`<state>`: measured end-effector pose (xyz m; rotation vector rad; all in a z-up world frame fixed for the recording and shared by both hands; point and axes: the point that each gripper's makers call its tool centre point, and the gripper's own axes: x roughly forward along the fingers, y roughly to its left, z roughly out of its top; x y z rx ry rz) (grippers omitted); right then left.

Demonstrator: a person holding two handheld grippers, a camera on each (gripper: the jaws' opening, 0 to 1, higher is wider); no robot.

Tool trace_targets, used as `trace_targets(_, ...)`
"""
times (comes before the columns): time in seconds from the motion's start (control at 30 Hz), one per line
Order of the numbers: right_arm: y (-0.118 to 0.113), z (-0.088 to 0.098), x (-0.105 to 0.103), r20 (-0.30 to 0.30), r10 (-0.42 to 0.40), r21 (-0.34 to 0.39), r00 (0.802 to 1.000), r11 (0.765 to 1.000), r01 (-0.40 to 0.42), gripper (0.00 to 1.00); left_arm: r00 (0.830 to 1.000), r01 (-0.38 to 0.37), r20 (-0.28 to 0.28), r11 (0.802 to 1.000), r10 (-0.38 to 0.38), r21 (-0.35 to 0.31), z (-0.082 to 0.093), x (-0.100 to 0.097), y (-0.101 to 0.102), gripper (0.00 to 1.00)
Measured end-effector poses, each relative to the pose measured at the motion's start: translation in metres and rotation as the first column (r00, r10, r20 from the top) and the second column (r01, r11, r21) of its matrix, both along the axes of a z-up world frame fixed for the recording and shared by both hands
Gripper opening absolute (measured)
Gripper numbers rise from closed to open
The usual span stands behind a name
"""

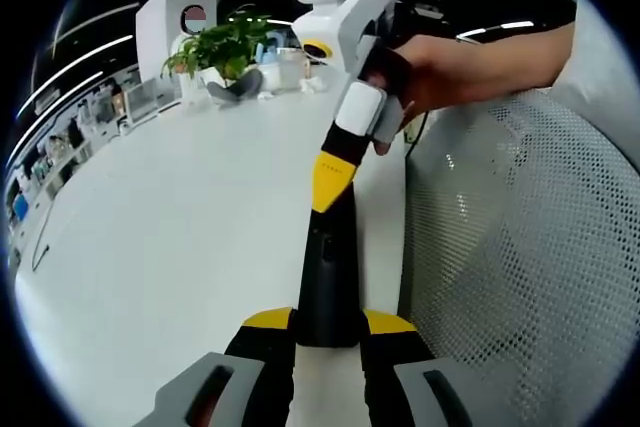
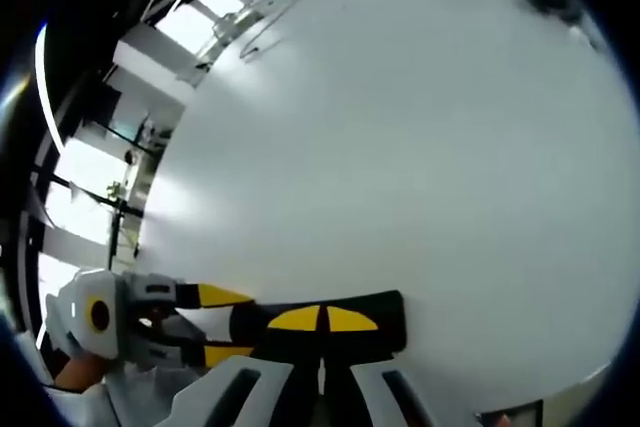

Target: Press the specified remote control buttons in sequence, fully releasing each button before pressing the next.

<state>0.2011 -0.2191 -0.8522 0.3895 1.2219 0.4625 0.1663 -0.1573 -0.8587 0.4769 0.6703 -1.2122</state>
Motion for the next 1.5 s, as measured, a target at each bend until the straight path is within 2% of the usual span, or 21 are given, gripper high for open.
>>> trace_targets(0.13, 0.002, 0.000, 0.000, 0.011, 0.046, -0.055, 0.999, 0.997, -0.045, 0.00, 1.000, 0.000, 0.001, 1.000, 0.000, 0.002, 0.000, 0.000, 0.000, 0.24)
trace_targets(0.37, -0.001, 0.002, -0.002, 0.063, 0.014, -0.021, 0.998, 1.000, -0.013, 0.00, 1.000, 0.000, 0.001, 1.000, 0.000, 0.002, 0.000, 0.000, 0.001, 0.24)
trace_targets(0.53, -0.001, 0.003, -0.001, 0.045, 0.016, -0.007, 0.999, 1.000, -0.015, 0.00, 1.000, 0.001, 0.001, 1.000, -0.001, 0.004, 0.000, 0.000, 0.001, 0.24)
trace_targets(0.7, 0.001, 0.005, -0.010, 0.003, 0.039, -0.014, 0.999, 0.999, -0.039, 0.00, 1.000, 0.002, 0.002, 1.000, -0.002, 0.005, 0.000, 0.000, 0.000, 0.24)
trace_targets(0.83, 0.003, 0.007, -0.014, -0.002, 0.046, 0.001, 0.999, 0.999, -0.046, 0.00, 1.000, 0.001, 0.002, 1.000, -0.001, 0.004, 0.000, -0.001, 0.000, 0.24)
trace_targets(1.07, 0.005, 0.005, -0.015, 0.000, 0.077, -0.011, 0.997, 0.997, -0.077, 0.00, 1.000, 0.001, 0.002, 1.000, -0.001, 0.004, 0.000, -0.001, 0.000, 0.24)
trace_targets(1.2, 0.006, 0.003, -0.017, 0.033, 0.121, -0.043, 0.992, 0.992, -0.119, 0.00, 1.000, 0.000, 0.002, 1.000, 0.000, 0.004, 0.000, -0.001, 0.000, 0.25)
trace_targets(1.5, 0.005, 0.001, -0.016, 0.035, 0.144, -0.089, 0.989, 0.986, -0.140, 0.00, 1.000, 0.001, 0.001, 1.000, -0.001, 0.000, 0.000, -0.001, -0.002, 0.25)
